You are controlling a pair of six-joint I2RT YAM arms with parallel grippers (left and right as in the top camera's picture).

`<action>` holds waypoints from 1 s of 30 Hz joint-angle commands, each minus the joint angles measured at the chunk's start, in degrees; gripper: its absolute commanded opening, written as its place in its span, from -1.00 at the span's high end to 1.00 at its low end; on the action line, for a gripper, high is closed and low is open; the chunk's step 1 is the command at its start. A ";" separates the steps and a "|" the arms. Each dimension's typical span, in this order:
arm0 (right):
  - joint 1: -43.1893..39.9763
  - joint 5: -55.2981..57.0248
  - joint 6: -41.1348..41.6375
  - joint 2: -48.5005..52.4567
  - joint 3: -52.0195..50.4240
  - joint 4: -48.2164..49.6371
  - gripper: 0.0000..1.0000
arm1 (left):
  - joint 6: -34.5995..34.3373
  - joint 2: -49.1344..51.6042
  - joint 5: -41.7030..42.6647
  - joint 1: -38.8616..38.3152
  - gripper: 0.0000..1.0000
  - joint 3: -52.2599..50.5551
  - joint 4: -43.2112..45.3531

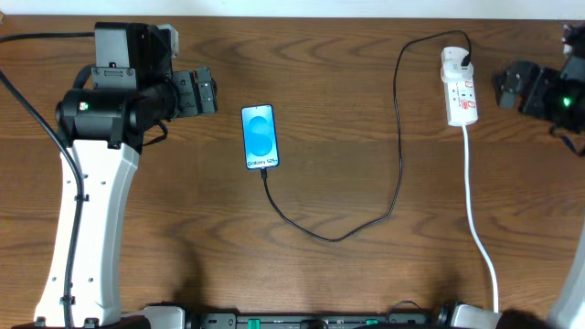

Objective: Plug charger to phone and switch on socket

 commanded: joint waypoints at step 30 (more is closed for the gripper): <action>0.20 1.20 -5.60 -27.56 0.63 -29.03 -0.98 | 0.11 -0.59 -0.55 0.11 -0.96 0.48 0.00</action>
